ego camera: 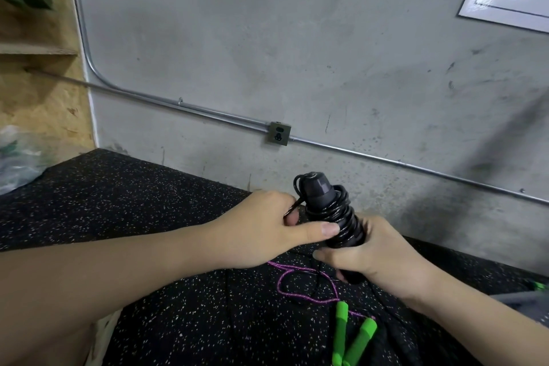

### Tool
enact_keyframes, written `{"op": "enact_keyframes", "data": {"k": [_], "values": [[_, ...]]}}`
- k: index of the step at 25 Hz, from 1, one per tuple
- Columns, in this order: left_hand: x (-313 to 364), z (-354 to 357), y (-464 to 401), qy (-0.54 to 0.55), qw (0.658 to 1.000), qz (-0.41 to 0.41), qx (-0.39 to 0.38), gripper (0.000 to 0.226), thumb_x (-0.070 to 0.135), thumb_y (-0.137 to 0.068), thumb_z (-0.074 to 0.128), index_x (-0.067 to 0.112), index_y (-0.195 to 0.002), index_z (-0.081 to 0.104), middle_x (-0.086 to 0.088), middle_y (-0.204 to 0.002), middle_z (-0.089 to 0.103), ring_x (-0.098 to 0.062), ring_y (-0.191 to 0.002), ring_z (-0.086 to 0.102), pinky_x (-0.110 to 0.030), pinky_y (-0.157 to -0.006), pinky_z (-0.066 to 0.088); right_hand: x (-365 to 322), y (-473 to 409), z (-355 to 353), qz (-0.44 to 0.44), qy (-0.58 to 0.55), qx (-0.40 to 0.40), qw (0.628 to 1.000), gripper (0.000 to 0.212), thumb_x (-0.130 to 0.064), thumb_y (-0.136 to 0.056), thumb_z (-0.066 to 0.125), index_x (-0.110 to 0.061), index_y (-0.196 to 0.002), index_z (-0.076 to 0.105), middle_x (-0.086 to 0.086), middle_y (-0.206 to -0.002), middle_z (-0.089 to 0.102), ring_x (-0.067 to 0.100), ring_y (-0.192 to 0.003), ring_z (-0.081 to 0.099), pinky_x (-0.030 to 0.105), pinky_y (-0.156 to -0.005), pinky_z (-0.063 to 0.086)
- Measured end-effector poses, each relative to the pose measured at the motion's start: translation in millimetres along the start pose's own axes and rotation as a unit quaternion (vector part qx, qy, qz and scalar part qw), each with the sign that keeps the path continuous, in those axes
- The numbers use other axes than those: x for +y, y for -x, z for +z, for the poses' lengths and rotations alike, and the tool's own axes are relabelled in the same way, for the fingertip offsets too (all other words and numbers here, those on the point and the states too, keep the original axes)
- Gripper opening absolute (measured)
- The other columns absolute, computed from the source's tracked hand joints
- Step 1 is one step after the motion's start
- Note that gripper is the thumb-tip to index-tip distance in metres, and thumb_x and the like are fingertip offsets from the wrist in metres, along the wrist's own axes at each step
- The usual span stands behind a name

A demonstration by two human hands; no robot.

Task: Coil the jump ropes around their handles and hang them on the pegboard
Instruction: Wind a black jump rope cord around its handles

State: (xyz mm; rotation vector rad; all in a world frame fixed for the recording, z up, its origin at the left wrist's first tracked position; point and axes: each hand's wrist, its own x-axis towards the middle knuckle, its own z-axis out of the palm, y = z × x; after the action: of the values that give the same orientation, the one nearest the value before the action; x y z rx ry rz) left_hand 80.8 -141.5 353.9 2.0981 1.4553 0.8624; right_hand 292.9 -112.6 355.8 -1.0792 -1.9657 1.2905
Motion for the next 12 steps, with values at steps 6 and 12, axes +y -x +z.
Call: {"op": "enact_keyframes", "data": {"k": [6,12], "values": [[5,4,-2,-0.013,0.999,0.009,0.041,0.064,0.079,-0.082,0.047,0.016,-0.071,0.055,0.007,-0.059,0.047,-0.008,-0.053,0.042,-0.027,-0.055,0.035,9,-6,19,-0.017,0.032,0.064,0.997,0.028,-0.017,-0.071,0.091,-0.008,-0.088,0.072,0.023,-0.077,0.069,0.025,-0.066,0.060,0.045,-0.064,0.048],[0,-10,3,0.127,0.986,0.094,-0.055,0.050,0.068,-0.095,0.046,0.026,-0.098,0.071,-0.007,-0.095,0.076,-0.024,-0.094,0.072,-0.047,-0.092,0.054,-15,14,-1,0.094,-0.283,-0.312,0.902,0.027,-0.017,-0.086,0.076,-0.002,-0.106,0.064,0.017,-0.085,0.064,0.029,-0.075,0.064,0.039,-0.080,0.054]]}}
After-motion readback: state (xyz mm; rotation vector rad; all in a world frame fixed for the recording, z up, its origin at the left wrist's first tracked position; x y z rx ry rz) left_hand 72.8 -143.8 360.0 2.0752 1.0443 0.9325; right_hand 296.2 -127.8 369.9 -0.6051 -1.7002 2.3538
